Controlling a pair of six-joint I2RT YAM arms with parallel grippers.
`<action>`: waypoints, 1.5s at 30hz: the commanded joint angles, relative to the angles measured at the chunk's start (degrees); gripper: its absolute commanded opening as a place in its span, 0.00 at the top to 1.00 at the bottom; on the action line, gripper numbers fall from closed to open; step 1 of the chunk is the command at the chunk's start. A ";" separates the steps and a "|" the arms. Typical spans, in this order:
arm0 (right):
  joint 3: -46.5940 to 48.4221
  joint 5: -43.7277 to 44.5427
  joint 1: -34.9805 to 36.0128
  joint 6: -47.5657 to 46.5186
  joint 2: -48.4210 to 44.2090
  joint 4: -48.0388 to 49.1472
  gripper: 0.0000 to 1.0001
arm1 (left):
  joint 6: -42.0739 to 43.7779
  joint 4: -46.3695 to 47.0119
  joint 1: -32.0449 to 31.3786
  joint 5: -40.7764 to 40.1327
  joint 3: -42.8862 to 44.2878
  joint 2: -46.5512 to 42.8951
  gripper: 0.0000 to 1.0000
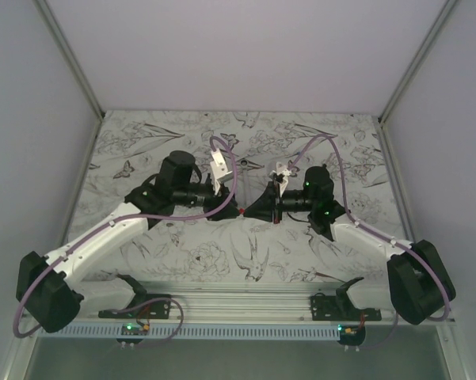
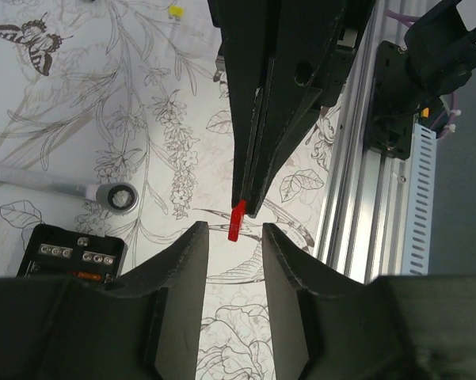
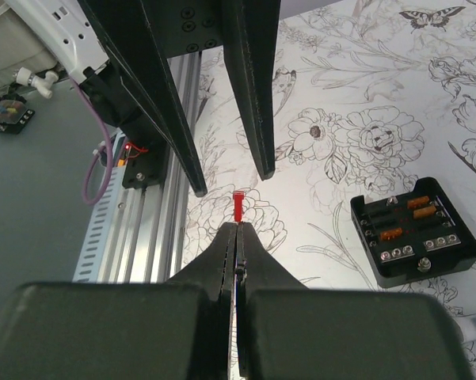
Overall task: Snap on the fuse box
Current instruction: Pick up the fuse from the center of the board.
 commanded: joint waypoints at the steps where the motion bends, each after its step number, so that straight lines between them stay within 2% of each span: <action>1: 2.40 -2.13 -0.40 -0.83 -0.95 0.06 1.00 | 2.04 2.44 0.35 3.82 1.77 1.17 0.64; 6: 2.36 -2.18 -0.36 -0.84 -0.99 0.12 1.00 | 1.95 2.38 0.35 5.52 1.98 2.15 0.65; 13: 2.42 -2.72 -0.38 -0.82 -0.82 0.20 1.00 | 2.00 2.68 0.35 5.45 1.98 2.66 0.78; 21: 2.43 -2.81 -0.41 -0.69 -0.74 0.38 1.00 | 1.95 2.76 0.40 6.89 1.89 3.26 0.87; 27: 2.40 -2.45 -0.37 -0.52 -0.85 0.55 1.00 | 1.95 2.79 0.35 7.77 1.58 2.95 1.00; 31: 2.55 -1.21 -0.36 -0.48 -0.27 0.32 1.00 | 1.54 2.79 0.41 6.83 1.16 2.58 1.00; 34: 3.05 1.25 -0.38 -0.53 0.48 -0.93 0.91 | -0.02 2.74 0.35 2.85 0.58 2.17 1.00; 36: 3.28 3.51 -0.38 -0.91 1.18 -1.96 0.75 | -1.86 2.78 0.42 -2.32 -0.19 1.69 1.00; 37: 3.35 5.22 -0.42 -1.10 1.74 -2.44 0.70 | -3.20 2.82 0.59 -5.79 -0.60 1.31 1.00; 41: 4.73 11.98 -0.35 -1.05 6.19 -4.15 0.70 | -10.32 2.73 1.57 -18.15 -2.59 -0.11 1.00; 45: 6.31 22.32 -0.03 3.29 11.38 -2.46 0.71 | -17.96 0.66 3.03 -28.37 -4.08 -1.27 1.00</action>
